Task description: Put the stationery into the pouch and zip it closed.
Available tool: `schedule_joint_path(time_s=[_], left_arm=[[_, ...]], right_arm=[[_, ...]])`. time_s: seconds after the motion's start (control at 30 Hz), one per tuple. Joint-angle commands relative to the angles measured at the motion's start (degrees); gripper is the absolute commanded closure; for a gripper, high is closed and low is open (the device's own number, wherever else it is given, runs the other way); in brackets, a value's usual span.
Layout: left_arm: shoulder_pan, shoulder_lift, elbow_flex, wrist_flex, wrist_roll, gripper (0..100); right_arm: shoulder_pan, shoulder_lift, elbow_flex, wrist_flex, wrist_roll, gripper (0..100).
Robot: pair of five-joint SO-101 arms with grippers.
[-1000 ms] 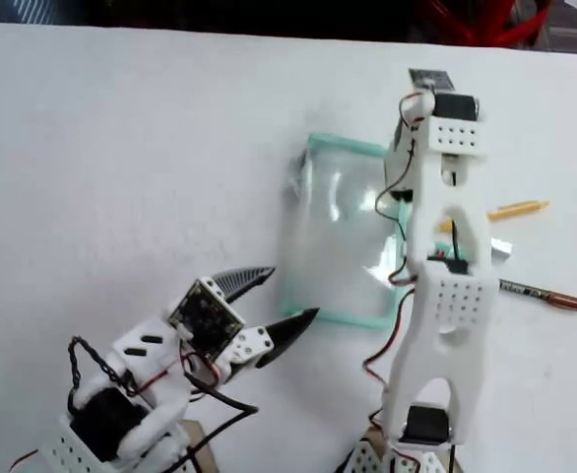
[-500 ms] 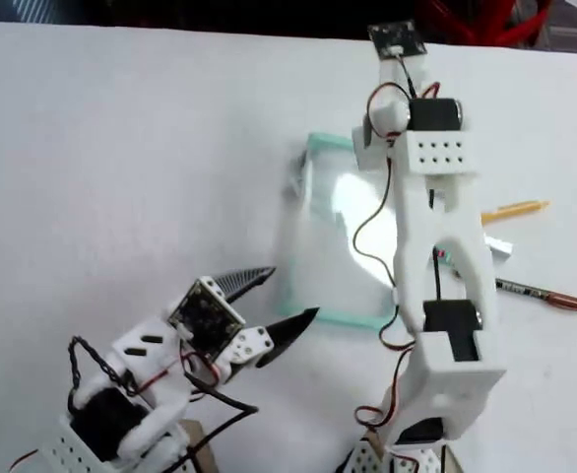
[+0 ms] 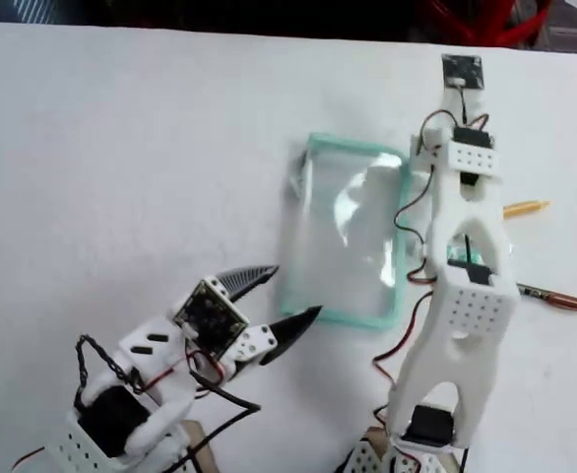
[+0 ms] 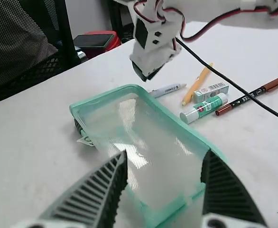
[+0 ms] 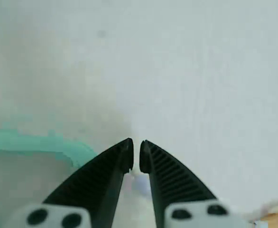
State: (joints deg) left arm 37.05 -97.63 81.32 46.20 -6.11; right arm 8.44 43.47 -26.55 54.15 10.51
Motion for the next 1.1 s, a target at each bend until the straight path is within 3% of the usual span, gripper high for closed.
schedule_joint_path(time_s=[0.0,0.13,0.27,0.33,0.37,0.57,0.77,0.9,1.07], left_arm=[[-0.40,-0.31,-0.44,-1.23,0.00,75],[-0.40,-0.31,-0.53,-1.23,0.00,75],[-0.40,-0.31,-0.35,-1.49,0.00,75],[-0.40,-0.22,-0.35,-1.58,0.00,75],[-0.40,-0.22,-0.35,-1.58,0.00,75],[-1.63,-0.22,-0.53,-1.58,0.00,75],[-1.80,-0.31,-0.53,-1.58,0.00,75],[-1.80,-0.31,-0.35,-1.58,0.00,75],[-1.89,-0.31,-0.18,-1.58,0.00,75]], right_arm=[[-0.75,4.26,-6.42,7.96,7.91,96.5],[-2.77,10.24,-14.33,20.18,21.01,96.5],[-3.47,12.26,-24.53,36.26,27.25,98.0],[-4.88,12.26,-28.13,45.76,35.69,98.0],[-5.14,11.91,-27.43,45.49,39.12,98.0],[-4.09,3.47,-16.26,44.97,43.87,98.1],[-6.46,-12.44,-12.84,43.56,41.76,97.8],[-10.07,-14.64,-13.01,34.86,30.24,97.1],[-11.03,-10.51,-13.01,18.42,13.01,89.4]])
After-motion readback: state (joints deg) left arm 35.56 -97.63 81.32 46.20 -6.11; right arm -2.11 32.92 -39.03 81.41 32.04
